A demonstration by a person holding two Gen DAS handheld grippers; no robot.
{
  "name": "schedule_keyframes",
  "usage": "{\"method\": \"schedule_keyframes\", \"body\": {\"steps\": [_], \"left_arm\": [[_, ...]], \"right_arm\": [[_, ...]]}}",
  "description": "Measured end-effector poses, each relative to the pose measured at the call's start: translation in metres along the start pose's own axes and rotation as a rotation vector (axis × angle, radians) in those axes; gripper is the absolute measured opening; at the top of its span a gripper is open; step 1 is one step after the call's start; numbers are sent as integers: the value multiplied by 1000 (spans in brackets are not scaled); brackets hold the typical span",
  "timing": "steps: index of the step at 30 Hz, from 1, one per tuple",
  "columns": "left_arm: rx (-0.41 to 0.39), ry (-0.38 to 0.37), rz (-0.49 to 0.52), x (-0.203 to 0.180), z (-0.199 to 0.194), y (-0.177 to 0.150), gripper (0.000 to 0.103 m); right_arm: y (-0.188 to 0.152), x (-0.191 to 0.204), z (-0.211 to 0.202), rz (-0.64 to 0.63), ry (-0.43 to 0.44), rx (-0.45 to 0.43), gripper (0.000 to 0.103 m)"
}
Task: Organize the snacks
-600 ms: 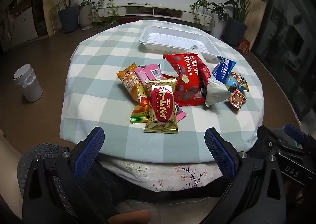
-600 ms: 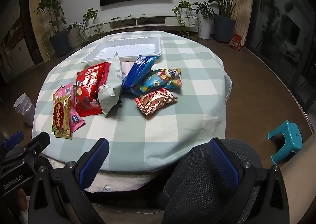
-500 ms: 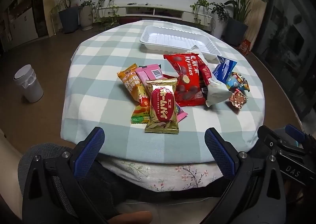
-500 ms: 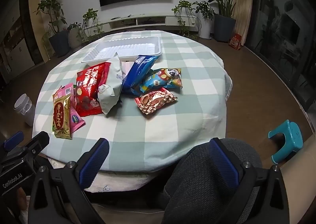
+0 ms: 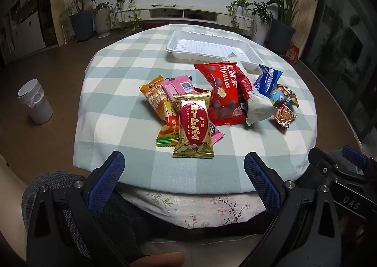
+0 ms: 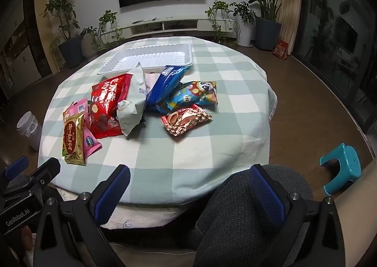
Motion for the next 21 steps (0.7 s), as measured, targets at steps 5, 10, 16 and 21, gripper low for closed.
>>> {"method": "schedule_keyframes", "body": {"steps": [5,10,16,21], "left_arm": [[-2,1,1,0,1,-1,103],[-2,1,2,1,1,-1,103],[-3,3,3,0,1,-1,103],[-2,3,3,0,1,-2,103]], "right_arm": [[0,0,0,0,-2,0,103],[0,0,0,0,-1,-1,103],[-1,0,1,-1,-2,-1,103],[-1,0,1,0,-1,0,103]]}}
Point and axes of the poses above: each gripper's, at about its wrist camera, not at the fingertips, and z roughly the way its jaws point, x to its left, y to its top, the point moved 2 cm from there along z, roughly the way its jaws point, and after that the axes turned 15 degrees about -z, right-handed, at the moved point
